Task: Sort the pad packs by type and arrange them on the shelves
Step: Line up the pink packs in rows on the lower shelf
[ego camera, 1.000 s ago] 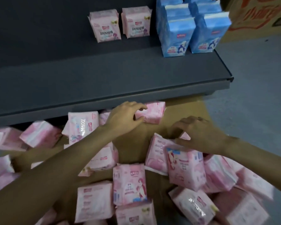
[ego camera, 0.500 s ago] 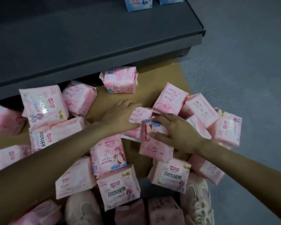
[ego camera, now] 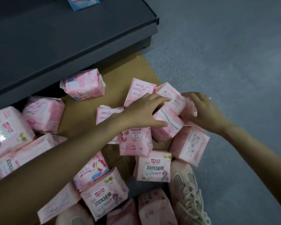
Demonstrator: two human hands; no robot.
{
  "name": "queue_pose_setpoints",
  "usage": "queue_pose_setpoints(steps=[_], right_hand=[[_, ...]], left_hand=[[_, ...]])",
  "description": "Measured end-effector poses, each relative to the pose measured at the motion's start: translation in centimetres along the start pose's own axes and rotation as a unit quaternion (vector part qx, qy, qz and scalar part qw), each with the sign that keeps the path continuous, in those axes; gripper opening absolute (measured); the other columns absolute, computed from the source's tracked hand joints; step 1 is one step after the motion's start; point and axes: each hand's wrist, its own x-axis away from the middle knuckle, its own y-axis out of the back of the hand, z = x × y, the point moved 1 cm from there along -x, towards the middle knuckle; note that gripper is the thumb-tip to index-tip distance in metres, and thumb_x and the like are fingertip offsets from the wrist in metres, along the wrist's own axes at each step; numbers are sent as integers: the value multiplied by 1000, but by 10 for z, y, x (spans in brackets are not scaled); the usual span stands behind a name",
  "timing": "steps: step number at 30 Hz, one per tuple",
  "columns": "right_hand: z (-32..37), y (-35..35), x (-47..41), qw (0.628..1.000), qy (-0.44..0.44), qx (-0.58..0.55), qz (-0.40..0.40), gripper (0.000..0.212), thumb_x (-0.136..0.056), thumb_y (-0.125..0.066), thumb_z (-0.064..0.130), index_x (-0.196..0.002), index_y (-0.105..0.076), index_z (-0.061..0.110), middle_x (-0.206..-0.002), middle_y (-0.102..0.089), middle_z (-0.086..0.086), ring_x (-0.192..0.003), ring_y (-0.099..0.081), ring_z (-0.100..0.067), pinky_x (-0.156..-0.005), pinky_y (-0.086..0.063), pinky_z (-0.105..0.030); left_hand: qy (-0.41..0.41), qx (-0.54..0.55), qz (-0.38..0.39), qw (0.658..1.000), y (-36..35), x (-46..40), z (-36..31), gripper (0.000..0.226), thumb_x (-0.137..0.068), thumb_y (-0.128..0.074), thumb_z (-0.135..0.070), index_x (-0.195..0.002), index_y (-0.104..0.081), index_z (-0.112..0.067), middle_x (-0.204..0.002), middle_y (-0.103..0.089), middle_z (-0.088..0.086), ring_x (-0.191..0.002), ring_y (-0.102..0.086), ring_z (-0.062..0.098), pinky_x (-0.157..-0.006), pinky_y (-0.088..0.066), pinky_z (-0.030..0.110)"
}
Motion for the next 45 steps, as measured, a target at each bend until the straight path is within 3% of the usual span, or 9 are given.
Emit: queue_pose_setpoints(steps=[9, 15, 22, 25, 27, 31, 34, 39, 45], right_hand=[[6, -22, -37, 990, -2, 130, 54, 87, -75, -67, 59, -146, -32, 23, -130, -53, -14, -113, -53, -36, -97, -35, -42], [-12, 7, -29, 975, -96, -180, -88, 68, -71, -72, 38, -133, -45, 26, -108, -58, 3, -88, -55, -20, -72, -34, -21], [-65, 22, 21, 834, -204, -430, -281, 61, -81, -74, 21, -129, -38, 30, -118, -57, -5, -98, -61, -6, -80, -54, -27], [-87, 20, 41, 854, -248, -334, -314, 67, -73, -74, 34, -130, -38, 35, -125, -52, -1, -111, -56, -17, -89, -52, -38], [-98, 16, 50, 863, -266, -297, -310, 71, -70, -69, 41, -133, -39, 31, -129, -51, -3, -114, -53, -19, -92, -49, -42], [-102, 16, 48, 879, -259, -275, -293, 71, -71, -66, 33, -135, -41, 18, -125, -50, 4, -111, -52, -16, -90, -47, -37], [-104, 19, 43, 871, -271, -308, -270, 69, -69, -66, 35, -132, -42, 24, -120, -55, 4, -105, -57, -18, -87, -51, -41], [-107, 28, 46, 862, -273, -340, -258, 74, -69, -71, 38, -134, -36, 28, -112, -54, 6, -99, -60, -18, -81, -54, -41], [-61, 35, -9, 942, -132, -236, -201, 76, -70, -79, 16, -134, -39, 6, -122, -52, -8, -105, -51, -18, -84, -39, -23]], left_hand=[[-118, -220, -37, 968, -18, -6, -7, 57, -73, -38, -70, -98, -61, -24, -103, -60, -6, -100, -53, 21, -87, -39, 37], [-138, -219, -39, 965, -26, -26, -34, 67, -74, -39, -70, -104, -66, -16, -99, -64, 2, -95, -58, 24, -85, -45, 36], [-133, -172, -37, 975, -42, -72, -42, 53, -68, -75, -18, -117, -61, -3, -113, -60, 17, -101, -58, 37, -84, -50, 45], [-97, -195, 65, 974, -41, -96, -48, 83, -75, -74, -43, -143, -38, -14, -146, -36, 13, -131, -35, 32, -106, -34, 44], [48, -149, 95, 983, -47, -114, -58, 95, -75, -66, -63, -147, -27, -14, -149, -31, 14, -135, -32, 31, -107, -28, 37], [241, -5, 139, 961, -79, -136, -56, 86, -70, -60, -76, -130, -54, -13, -130, -59, 11, -117, -56, 27, -89, -43, 29], [274, 88, 92, 953, -95, -143, -54, 108, -51, -75, -71, -135, -44, -10, -133, -56, 8, -119, -55, 25, -95, -45, 32], [241, 94, -11, 966, -57, -141, -54, 92, -63, -86, -40, -133, -33, -13, -134, -44, 13, -120, -48, 27, -94, -39, 28], [190, 47, -101, 975, 49, -89, -11, 94, -63, -86, -38, -139, -33, -20, -134, -46, 2, -117, -49, 20, -90, -40, 28]])
